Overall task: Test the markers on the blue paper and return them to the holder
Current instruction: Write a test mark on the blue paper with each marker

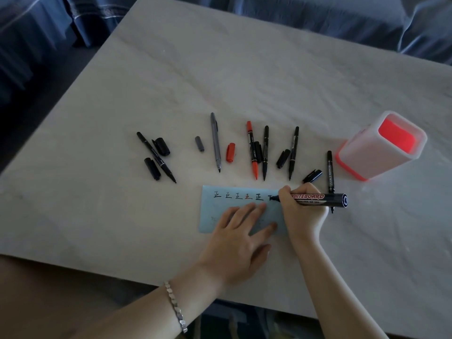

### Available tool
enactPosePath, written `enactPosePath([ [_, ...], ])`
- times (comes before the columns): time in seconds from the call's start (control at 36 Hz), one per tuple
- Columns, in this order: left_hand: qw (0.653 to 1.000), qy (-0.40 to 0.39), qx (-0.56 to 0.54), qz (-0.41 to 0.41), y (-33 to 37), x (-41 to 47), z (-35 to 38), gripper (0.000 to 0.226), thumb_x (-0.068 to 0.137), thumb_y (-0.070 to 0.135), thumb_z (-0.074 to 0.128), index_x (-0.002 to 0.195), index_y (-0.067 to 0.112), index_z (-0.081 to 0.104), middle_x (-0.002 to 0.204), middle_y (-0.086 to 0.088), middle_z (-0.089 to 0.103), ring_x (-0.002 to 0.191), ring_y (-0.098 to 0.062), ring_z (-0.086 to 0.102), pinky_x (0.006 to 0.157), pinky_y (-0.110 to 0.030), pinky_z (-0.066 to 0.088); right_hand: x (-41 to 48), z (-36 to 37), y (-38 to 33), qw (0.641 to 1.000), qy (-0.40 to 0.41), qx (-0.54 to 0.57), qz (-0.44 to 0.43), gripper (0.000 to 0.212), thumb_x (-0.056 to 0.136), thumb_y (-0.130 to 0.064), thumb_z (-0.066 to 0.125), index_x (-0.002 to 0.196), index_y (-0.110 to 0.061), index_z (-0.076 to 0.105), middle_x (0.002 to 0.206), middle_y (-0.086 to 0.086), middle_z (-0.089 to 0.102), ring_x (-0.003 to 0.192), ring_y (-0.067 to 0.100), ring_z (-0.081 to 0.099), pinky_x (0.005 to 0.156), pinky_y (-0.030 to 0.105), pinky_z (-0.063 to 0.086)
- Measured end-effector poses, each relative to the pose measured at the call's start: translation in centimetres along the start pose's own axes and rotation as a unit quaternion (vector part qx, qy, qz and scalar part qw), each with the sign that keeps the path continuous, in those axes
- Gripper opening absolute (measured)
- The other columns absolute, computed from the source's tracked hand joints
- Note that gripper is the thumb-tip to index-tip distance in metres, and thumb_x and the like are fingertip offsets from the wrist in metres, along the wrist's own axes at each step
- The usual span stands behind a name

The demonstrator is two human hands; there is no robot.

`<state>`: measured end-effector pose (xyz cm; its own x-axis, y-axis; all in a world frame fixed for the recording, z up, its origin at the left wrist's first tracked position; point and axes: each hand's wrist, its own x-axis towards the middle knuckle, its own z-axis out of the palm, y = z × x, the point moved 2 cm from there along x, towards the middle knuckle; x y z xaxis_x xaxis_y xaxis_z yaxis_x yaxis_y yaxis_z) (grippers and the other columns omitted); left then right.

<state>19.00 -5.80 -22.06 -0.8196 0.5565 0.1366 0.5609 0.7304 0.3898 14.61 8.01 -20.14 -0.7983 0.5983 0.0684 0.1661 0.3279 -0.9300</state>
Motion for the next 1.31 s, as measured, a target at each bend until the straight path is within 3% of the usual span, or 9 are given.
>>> enactPosePath([
  [0.33, 1.0, -0.004, 0.002, -0.002, -0.1, 0.0, -0.1, 0.039, 0.086, 0.043, 0.043, 0.117, 0.029, 0.061, 0.133, -0.009, 0.054, 0.125, -0.022, 0.037, 0.102, -0.038, 0.024, -0.2, 0.1, -0.1, 0.999, -0.028, -0.01, -0.018, 0.038, 0.072, -0.001, 0.067, 0.048, -0.015, 0.041, 0.041, -0.005, 0.043, 0.043, 0.003, 0.043, 0.045, 0.01, 0.033],
  [0.56, 1.0, -0.005, 0.001, -0.002, -0.1, 0.0, -0.1, 0.038, 0.086, 0.042, 0.044, 0.117, 0.029, 0.061, 0.135, -0.009, 0.053, 0.126, -0.022, 0.036, 0.103, -0.038, 0.025, -0.3, -0.2, 0.1, 0.999, 0.04, -0.023, 0.018, 0.025, 0.071, -0.002, 0.062, 0.054, 0.0, 0.044, 0.045, -0.001, 0.038, 0.043, 0.006, 0.038, 0.046, 0.013, 0.033],
  [0.75, 1.0, -0.023, 0.0, -0.006, -0.2, -0.1, -0.1, 0.039, 0.087, 0.044, 0.042, 0.119, 0.029, 0.06, 0.136, -0.008, 0.052, 0.127, -0.022, 0.035, 0.104, -0.037, 0.022, -0.1, -0.5, 0.0, 0.996, 0.065, 0.046, 0.027, 0.034, 0.074, 0.002, 0.061, 0.052, -0.014, 0.042, 0.048, -0.005, 0.042, 0.042, 0.0, 0.041, 0.048, 0.008, 0.033],
  [0.81, 1.0, -0.02, 0.001, 0.0, -0.2, -0.2, 0.0, 0.039, 0.087, 0.043, 0.042, 0.118, 0.028, 0.061, 0.135, -0.009, 0.052, 0.127, -0.022, 0.036, 0.105, -0.037, 0.022, 0.1, -0.6, 0.1, 0.995, 0.067, 0.063, 0.039, 0.035, 0.077, -0.003, 0.061, 0.051, -0.016, 0.042, 0.049, -0.001, 0.041, 0.043, 0.001, 0.041, 0.052, 0.015, 0.037],
  [0.89, 1.0, -0.006, -0.003, 0.013, -0.2, -0.4, -0.2, 0.039, 0.091, 0.041, 0.038, 0.114, 0.025, 0.064, 0.133, -0.01, 0.055, 0.126, -0.023, 0.043, 0.105, -0.038, 0.029, 0.4, -0.9, 0.3, 0.992, 0.033, 0.082, 0.085, 0.038, 0.077, -0.023, 0.059, 0.043, -0.023, 0.042, 0.044, -0.005, 0.042, 0.049, 0.014, 0.041, 0.057, 0.031, 0.038],
  [0.97, 1.0, 0.003, 0.009, 0.029, -0.3, -0.6, -1.2, 0.048, 0.097, 0.04, 0.022, 0.111, 0.024, 0.066, 0.13, -0.009, 0.057, 0.121, -0.024, 0.053, 0.1, -0.043, 0.043, 1.3, -1.4, -0.2, 0.99, -0.007, 0.048, 0.136, 0.041, 0.078, -0.025, 0.06, 0.045, -0.021, 0.037, 0.044, -0.007, 0.04, 0.046, 0.009, 0.037, 0.05, 0.025, 0.035],
  [1.03, 0.998, 0.015, 0.025, 0.051, -0.7, -0.9, -2.0, 0.041, 0.095, 0.037, 0.031, 0.112, 0.023, 0.065, 0.128, -0.009, 0.059, 0.119, -0.024, 0.055, 0.097, -0.045, 0.043, 2.1, -1.8, -0.8, 0.988, -0.061, -0.006, 0.14, 0.034, 0.076, -0.022, 0.059, 0.052, -0.017, 0.036, 0.05, 0.0, 0.039, 0.05, 0.013, 0.037, 0.049, 0.024, 0.031],
  [1.14, 0.997, 0.03, 0.034, 0.066, -2.5, -1.9, -3.2, 0.031, 0.087, 0.031, 0.043, 0.108, 0.021, 0.063, 0.12, -0.005, 0.064, 0.114, -0.021, 0.058, 0.096, -0.039, 0.046, 3.0, -2.0, -2.6, 0.975, -0.181, -0.099, 0.085, 0.025, 0.075, -0.024, 0.062, 0.061, -0.01, 0.048, 0.054, 0.006, 0.051, 0.052, 0.019, 0.043, 0.052, 0.031, 0.035],
  [1.31, 0.997, 0.028, 0.028, 0.064, -4.2, -3.0, -3.2, 0.029, 0.084, 0.03, 0.048, 0.105, 0.022, 0.067, 0.116, 0.0, 0.065, 0.11, -0.016, 0.058, 0.097, -0.034, 0.046, 3.5, 1.3, -6.6, 0.941, -0.275, -0.194, -0.044, 0.03, 0.082, -0.043, 0.06, 0.081, -0.015, 0.049, 0.06, -0.001, 0.058, 0.043, 0.007, 0.05, 0.042, 0.017, 0.038],
])
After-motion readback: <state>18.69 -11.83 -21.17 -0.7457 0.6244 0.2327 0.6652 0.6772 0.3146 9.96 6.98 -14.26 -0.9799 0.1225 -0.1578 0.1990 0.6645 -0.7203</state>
